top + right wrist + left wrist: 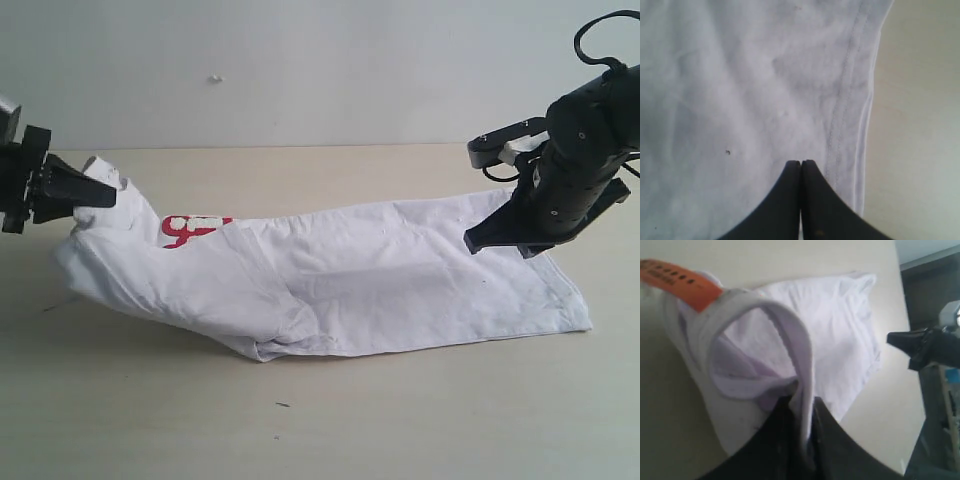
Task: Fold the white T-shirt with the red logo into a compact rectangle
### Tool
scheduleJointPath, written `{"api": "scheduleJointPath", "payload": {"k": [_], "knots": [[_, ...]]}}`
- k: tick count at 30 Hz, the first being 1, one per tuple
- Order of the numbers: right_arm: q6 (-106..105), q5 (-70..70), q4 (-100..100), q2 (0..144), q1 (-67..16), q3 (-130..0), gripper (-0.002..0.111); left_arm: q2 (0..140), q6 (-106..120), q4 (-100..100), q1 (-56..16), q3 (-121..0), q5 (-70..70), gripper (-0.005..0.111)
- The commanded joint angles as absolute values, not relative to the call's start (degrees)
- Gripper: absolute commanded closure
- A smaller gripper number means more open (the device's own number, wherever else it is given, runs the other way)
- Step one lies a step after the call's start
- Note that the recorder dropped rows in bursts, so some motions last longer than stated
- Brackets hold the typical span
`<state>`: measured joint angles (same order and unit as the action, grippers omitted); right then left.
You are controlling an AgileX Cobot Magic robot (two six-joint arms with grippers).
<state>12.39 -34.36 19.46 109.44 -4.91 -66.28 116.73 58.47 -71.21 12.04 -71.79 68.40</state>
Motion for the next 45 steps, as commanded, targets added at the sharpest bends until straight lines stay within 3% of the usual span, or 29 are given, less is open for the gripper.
{"api": "scheduleJointPath", "payload": {"k": [1, 10, 18, 23, 30, 42, 45], "knots": [[11.99, -33.75, 19.40, 109.42, -4.74, -66.06, 0.108, 116.06, 59.76, -80.12, 11.41, -72.36, 69.96, 0.107], [13.26, -34.94, 24.31, 109.42, -4.74, -66.06, 0.108, 116.06, 64.26, -93.94, 2.96, -72.98, 69.96, 0.107], [30.88, -41.41, 40.56, 109.42, -2.53, -66.06, 0.108, 116.06, 63.99, -99.31, -8.53, -80.18, 69.96, 0.107], [31.12, -43.50, 41.62, 109.42, -0.47, -66.06, 0.108, 117.34, 63.84, -99.66, -19.26, -86.58, 55.85, 0.107], [31.12, -43.37, 42.23, 109.42, -0.20, -66.06, 0.108, 122.88, 63.84, -99.66, -28.82, -95.36, 40.93, 0.107], [31.67, -42.67, 44.64, 109.31, -0.20, -66.16, 0.108, 141.38, 57.61, -99.95, -37.70, -116.13, 39.15, 0.106], [36.68, -44.09, 49.86, 109.31, -0.20, -66.16, 0.108, 142.47, 57.18, -99.83, -38.39, -117.85, 43.67, 0.074]]}}
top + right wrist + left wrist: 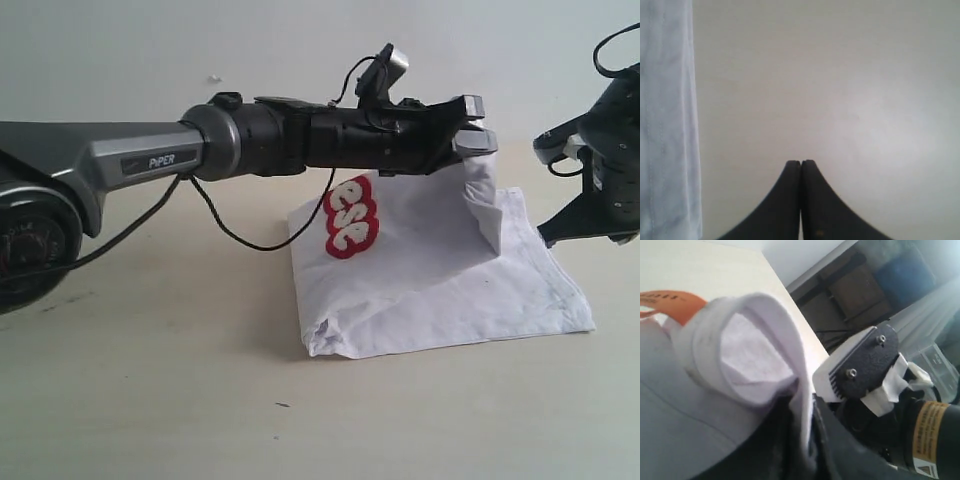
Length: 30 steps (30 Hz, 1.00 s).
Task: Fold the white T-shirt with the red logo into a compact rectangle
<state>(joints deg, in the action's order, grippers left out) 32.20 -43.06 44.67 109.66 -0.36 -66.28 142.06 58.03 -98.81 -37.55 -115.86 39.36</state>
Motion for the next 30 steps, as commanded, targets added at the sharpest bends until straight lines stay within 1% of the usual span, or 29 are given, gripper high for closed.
{"api": "scheduleJointPath", "payload": {"k": [1, 2, 3, 4, 5, 10, 15, 19, 22, 24, 30], "knots": [[37.93, -44.46, 51.08, 109.31, -0.20, -66.16, 0.108, 142.47, 56.32, -99.72, -38.39, -118.19, 44.95, 0.062], [39.19, -44.88, 52.27, 109.31, -0.20, -66.16, 0.108, 142.36, 54.82, -99.58, -38.09, -118.87, 46.79, 0.047], [39.88, -45.01, 52.87, 109.31, -0.20, -66.16, 0.108, 142.36, 52.79, -98.91, -37.51, -119.91, 49.36, 0.036], [40.26, -45.01, 52.98, 109.31, -0.20, -66.16, 0.108, 142.36, 50.96, -97.70, -36.91, -121.12, 52.22, 0.033], [40.26, -45.01, 52.98, 109.31, -0.20, -66.16, 0.108, 142.36, 49.71, -96.78, -36.47, -122.20, 54.42, 0.035], [40.38, -45.01, 52.40, 109.31, -0.20, -66.16, 0.108, 140.70, 47.35, -93.79, -32.86, -124.81, 60.81, 0.056], [38.42, -43.24, 49.27, 109.31, -0.20, -66.16, 0.108, 140.02, 43.42, -84.08, -28.61, -124.79, 66.82, 0.066], [28.83, -36.10, 38.66, 109.31, -0.20, -66.16, 0.108, 140.27, 35.62, -65.01, -26.57, -124.28, 68.26, 0.068], [18.16, -32.53, 27.50, 109.31, -0.20, -66.16, 0.108, 140.78, 28.09, -50.37, -26.72, -123.80, 68.26, 0.068], [12.09, -31.23, 21.75, 109.44, -0.20, -66.16, 0.108, 141.16, 25.09, -44.06, -27.05, -123.62, 68.72, 0.068], [8.65, -31.39, 18.16, 111.06, -0.20, -66.16, 0.108, 143.35, 20.14, -39.61, -27.52, -123.52, 69.96, 0.068]]}}
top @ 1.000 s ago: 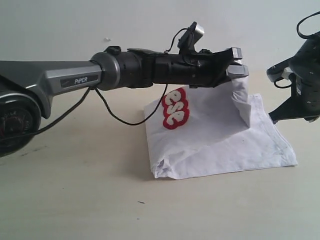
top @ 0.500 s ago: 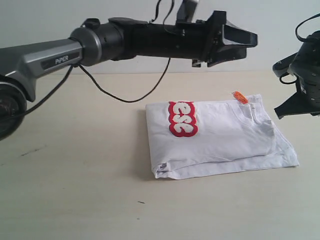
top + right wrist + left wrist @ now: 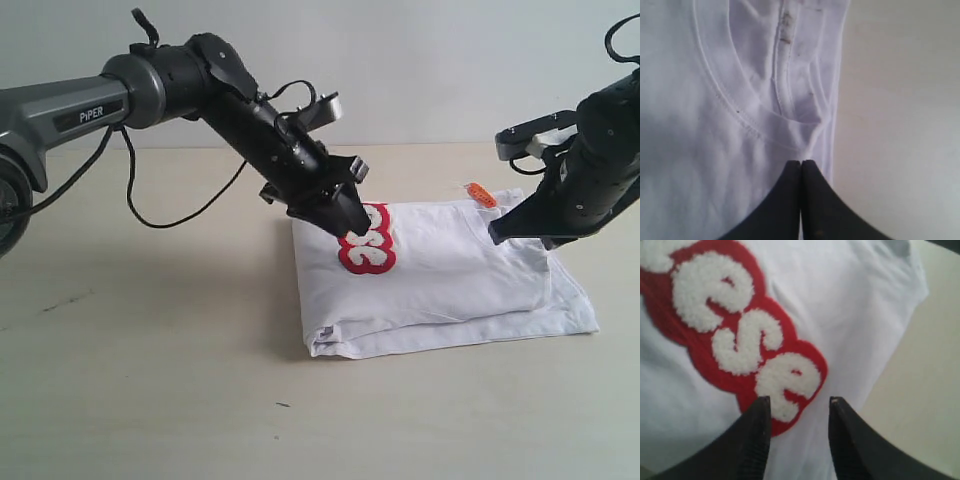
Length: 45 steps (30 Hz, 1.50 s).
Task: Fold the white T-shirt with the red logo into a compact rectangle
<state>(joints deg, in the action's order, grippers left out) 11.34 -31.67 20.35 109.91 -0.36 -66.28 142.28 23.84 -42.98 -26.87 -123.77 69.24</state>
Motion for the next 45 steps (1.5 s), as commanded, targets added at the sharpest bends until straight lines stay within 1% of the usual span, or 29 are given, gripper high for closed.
{"api": "scheduleJointPath", "payload": {"k": [1, 8, 16, 19, 24, 27, 29, 35, 37, 39, 41, 45], "knots": [[8.65, -31.48, 18.16, 111.63, -0.20, -66.16, 0.108, 143.78, 19.69, -38.84, -27.56, -123.52, 69.96, 0.068], [8.65, -30.79, 18.42, 114.35, -0.20, -66.16, 0.108, 146.16, 17.01, -34.68, -28.21, -123.52, 69.96, 0.068], [8.65, -30.55, 18.42, 114.33, -0.20, -66.16, 0.108, 148.04, 10.34, -18.70, -27.97, -123.52, 69.96, 0.068], [8.65, -30.57, 18.31, 114.33, -0.20, -66.16, 0.108, 148.00, 10.23, -13.34, -26.63, -123.48, 69.96, 0.068], [7.54, -28.25, 16.90, 114.33, -0.20, -66.16, 0.108, 147.57, 10.23, -11.85, -23.93, -123.17, 69.96, 0.068], [7.53, -23.87, 14.47, 113.64, -0.32, -66.16, 0.108, 144.94, 14.35, -16.89, -23.39, -123.17, 69.96, 0.068], [1.45, -22.94, 8.49, 113.38, -0.32, -66.16, 0.108, 142.71, 16.23, -20.30, -23.39, -123.17, 69.96, 0.068], [-27.88, -23.99, -17.39, 113.38, -0.32, -66.16, 0.108, 139.27, 15.82, -20.82, -23.52, -122.97, 69.96, 0.068], [-37.07, -25.43, -24.78, 113.38, -0.32, -66.16, 0.108, 139.27, 15.82, -20.82, -23.52, -122.45, 69.96, 0.068], [-53.94, -30.69, -38.69, 113.38, -0.32, -66.16, 0.108, 139.15, 15.82, -19.69, -23.52, -119.56, 69.96, 0.068], [-61.38, -34.98, -44.76, 113.50, -0.32, -66.16, 0.108, 139.16, 15.70, -19.43, -23.52, -117.32, 69.96, 0.068], [-62.30, -37.02, -45.46, 115.53, -0.32, -66.16, 0.108, 139.16, 16.06, -19.77, -23.59, -112.50, 69.96, 0.068]]}}
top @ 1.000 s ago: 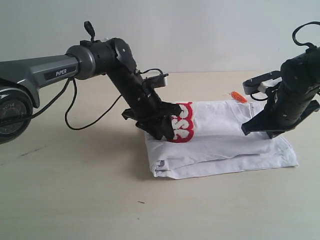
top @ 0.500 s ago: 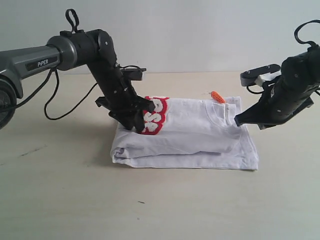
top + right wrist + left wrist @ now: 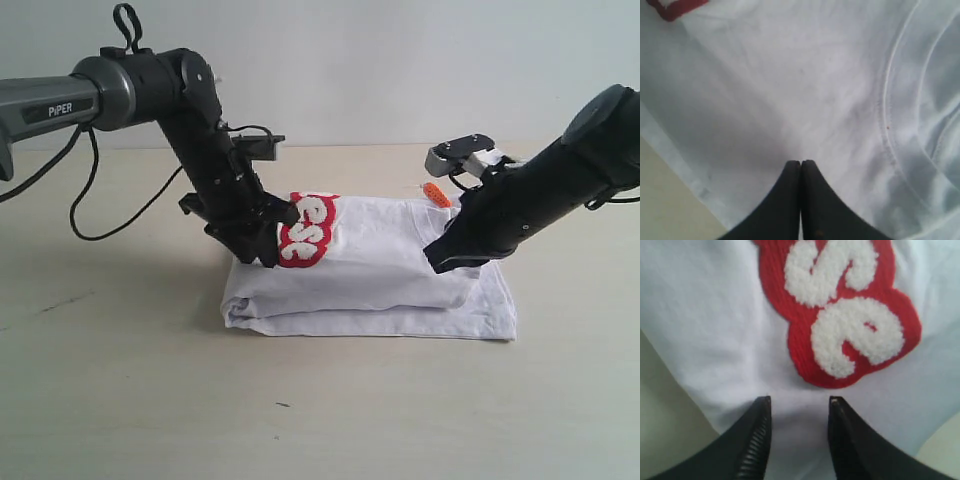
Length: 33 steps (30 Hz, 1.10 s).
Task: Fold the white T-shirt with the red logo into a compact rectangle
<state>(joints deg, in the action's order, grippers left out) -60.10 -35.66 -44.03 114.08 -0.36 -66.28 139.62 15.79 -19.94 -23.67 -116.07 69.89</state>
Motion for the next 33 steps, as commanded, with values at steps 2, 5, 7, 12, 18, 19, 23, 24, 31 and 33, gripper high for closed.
{"api": "scheduleJointPath", "payload": {"k": [2, 5, 7, 12, 18, 19, 23, 24, 31, 33], "knots": [[-62.30, -37.19, -45.46, 116.48, -0.32, -66.16, 0.108, 139.16, 16.06, -19.77, -23.59, -111.42, 69.96, 0.068], [-60.68, -36.52, -44.47, 117.73, -0.32, -66.16, 0.108, 139.16, 16.11, -19.77, -23.59, -110.12, 69.96, 0.068], [-59.29, -35.98, -43.70, 118.25, -0.32, -66.16, 0.108, 139.16, 16.11, -18.92, -23.59, -109.28, 69.96, 0.068], [-58.61, -35.86, -44.85, 119.47, -0.69, -66.16, 0.108, 139.16, 14.69, -15.41, -23.21, -107.23, 69.96, 0.068], [-58.61, -35.86, -45.66, 119.93, -3.79, -66.16, 0.108, 139.01, 14.42, -13.63, -22.69, -104.84, 69.96, 0.068], [-58.61, -35.86, -45.46, 119.93, -4.47, -66.16, 0.108, 138.93, 14.12, -13.27, -22.57, -104.42, 69.96, 0.068], [-58.61, -35.86, -45.46, 119.93, -6.71, -66.16, 0.108, 138.03, 13.57, -12.93, -22.06, -103.16, 69.96, 0.068], [-58.61, -35.86, -45.46, 119.93, -6.71, -66.16, 0.108, 137.77, 13.45, -12.93, -21.77, -102.66, 69.96, 0.068], [-58.48, -36.65, -45.90, 119.93, -7.34, -66.16, 0.108, 134.08, 13.33, -12.68, -19.95, -99.56, 69.96, 0.068], [-58.48, -36.56, -45.90, 119.93, -7.34, -66.58, 0.108, 133.71, 13.33, -12.82, -19.95, -99.11, 69.96, 0.068]]}}
